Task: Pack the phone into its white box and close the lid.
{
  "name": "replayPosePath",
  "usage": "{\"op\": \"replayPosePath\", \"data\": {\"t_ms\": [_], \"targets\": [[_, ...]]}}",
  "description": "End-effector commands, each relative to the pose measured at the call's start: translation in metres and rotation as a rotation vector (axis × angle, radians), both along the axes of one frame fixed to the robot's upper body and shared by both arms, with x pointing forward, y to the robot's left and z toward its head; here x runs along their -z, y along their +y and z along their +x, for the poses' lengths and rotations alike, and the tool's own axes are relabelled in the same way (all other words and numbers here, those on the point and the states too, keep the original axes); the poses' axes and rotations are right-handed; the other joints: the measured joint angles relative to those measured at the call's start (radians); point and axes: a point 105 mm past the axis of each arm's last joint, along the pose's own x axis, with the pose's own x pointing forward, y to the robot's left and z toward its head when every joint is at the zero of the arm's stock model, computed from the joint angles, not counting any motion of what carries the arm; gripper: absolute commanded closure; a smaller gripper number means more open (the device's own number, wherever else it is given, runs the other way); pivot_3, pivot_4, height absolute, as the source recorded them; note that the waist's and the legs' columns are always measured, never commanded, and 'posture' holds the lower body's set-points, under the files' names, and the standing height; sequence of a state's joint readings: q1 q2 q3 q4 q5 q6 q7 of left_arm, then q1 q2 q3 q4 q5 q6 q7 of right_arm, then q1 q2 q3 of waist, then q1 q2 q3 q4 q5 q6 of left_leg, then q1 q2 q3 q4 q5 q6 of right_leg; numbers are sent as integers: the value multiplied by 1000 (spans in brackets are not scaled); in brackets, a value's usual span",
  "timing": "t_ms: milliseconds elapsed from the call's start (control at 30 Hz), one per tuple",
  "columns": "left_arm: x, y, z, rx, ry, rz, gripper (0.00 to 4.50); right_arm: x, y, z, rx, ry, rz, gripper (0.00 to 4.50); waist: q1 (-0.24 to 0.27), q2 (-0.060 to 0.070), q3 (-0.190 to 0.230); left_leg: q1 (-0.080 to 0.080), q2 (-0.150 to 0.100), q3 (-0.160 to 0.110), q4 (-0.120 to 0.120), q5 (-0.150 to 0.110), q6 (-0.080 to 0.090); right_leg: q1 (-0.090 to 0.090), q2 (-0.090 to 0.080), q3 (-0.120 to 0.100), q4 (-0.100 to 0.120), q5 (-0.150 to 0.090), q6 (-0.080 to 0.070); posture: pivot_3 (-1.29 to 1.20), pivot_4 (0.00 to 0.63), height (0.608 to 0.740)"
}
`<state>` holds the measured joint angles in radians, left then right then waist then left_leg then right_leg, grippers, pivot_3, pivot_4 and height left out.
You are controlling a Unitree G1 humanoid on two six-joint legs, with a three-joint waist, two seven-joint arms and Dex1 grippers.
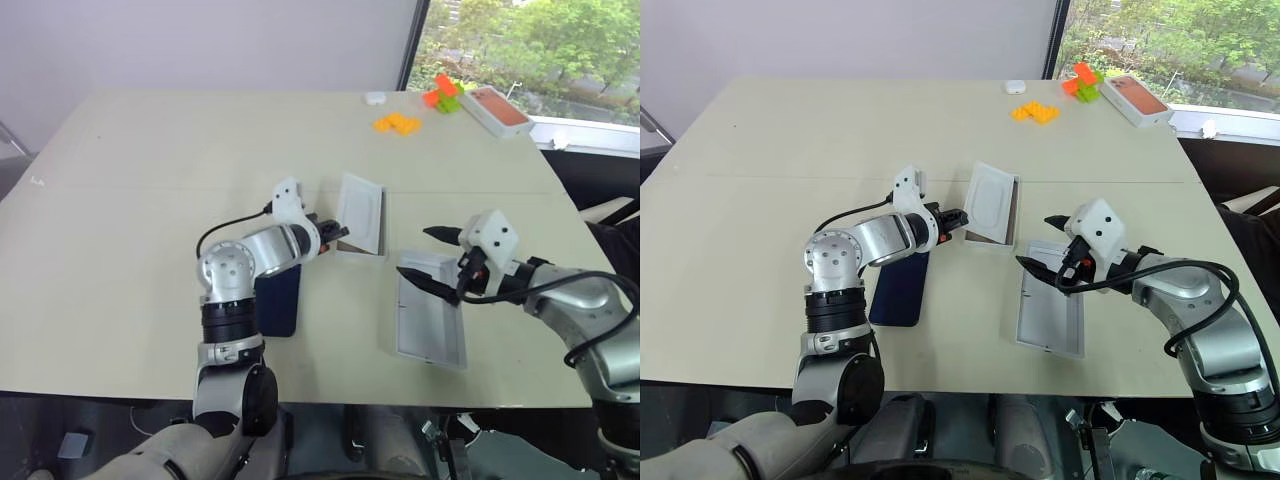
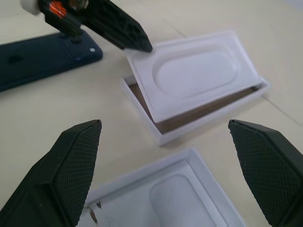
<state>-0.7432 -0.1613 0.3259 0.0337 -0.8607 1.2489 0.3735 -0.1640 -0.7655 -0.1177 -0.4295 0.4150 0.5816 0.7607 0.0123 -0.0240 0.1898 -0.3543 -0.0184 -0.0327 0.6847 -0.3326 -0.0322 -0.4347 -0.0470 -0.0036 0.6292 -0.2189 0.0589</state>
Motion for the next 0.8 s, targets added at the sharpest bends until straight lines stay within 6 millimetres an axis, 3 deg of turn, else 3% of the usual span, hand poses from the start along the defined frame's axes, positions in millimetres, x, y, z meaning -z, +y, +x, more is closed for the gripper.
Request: {"op": "replayPosePath", "data": {"t_ms": [33, 800], "targets": [[-15, -30, -7, 70, -30, -70, 4476, -8, 1, -1, -4, -44, 3, 0, 1, 0, 0, 0, 0, 0, 0, 0, 0, 0, 0, 0, 0, 0, 0, 0, 150, 740], [-17, -44, -8, 112, -23, -133, 4476, -6, 3, -2, -13, -43, 4, 0, 0, 0, 0, 0, 0, 0, 0, 0, 0, 0, 0, 0, 0, 0, 0, 0, 150, 740]]}}
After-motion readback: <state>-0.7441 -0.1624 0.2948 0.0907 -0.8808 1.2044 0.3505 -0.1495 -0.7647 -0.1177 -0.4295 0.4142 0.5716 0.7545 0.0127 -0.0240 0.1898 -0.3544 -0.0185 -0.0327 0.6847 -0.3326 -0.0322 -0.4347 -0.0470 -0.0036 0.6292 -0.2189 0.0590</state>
